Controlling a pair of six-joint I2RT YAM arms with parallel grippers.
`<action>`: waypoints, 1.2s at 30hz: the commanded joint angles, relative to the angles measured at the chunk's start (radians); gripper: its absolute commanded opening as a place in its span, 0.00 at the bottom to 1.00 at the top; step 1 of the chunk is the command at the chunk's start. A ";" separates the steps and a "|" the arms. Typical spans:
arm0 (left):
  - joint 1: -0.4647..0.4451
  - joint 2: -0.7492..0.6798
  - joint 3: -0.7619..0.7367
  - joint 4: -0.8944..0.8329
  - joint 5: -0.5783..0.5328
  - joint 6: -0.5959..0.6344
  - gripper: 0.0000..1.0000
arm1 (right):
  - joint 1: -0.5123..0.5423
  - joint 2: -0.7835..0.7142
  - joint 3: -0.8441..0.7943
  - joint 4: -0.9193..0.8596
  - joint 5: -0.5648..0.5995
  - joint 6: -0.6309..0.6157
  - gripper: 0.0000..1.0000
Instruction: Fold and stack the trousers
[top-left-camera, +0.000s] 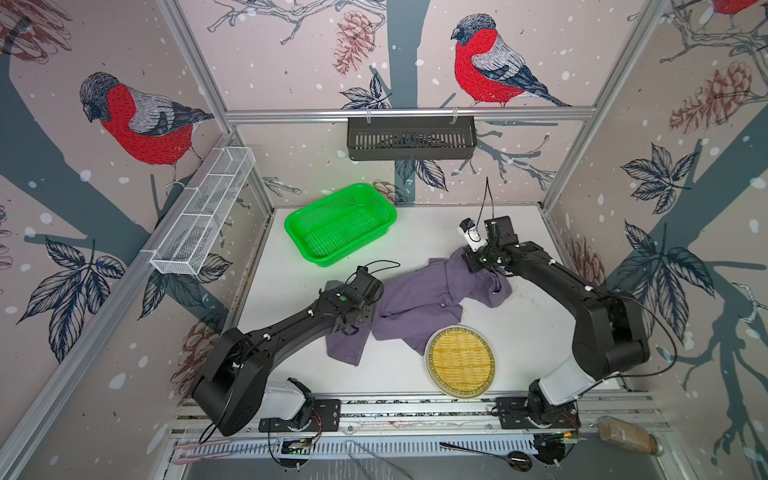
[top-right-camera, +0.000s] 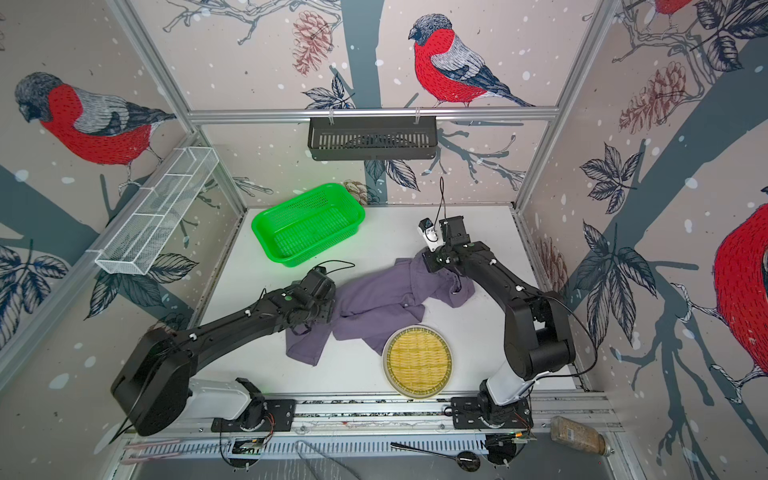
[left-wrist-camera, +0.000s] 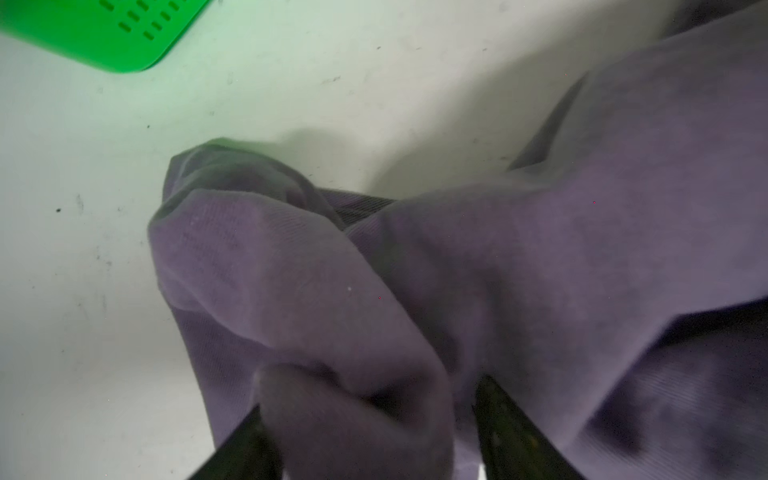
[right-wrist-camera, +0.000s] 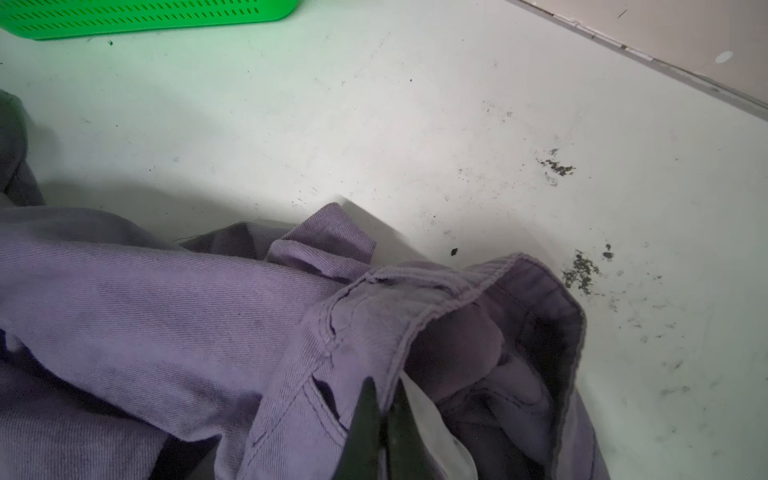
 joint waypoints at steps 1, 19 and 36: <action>0.019 0.018 0.003 -0.037 -0.049 -0.039 0.53 | -0.007 -0.069 -0.016 0.039 0.020 0.022 0.04; 0.203 -0.203 0.131 -0.135 -0.248 -0.001 0.00 | -0.133 -0.466 -0.079 0.249 0.127 0.124 0.03; 0.397 -0.343 0.284 -0.178 -0.103 0.096 0.00 | -0.223 -0.669 -0.152 0.399 0.094 0.167 0.04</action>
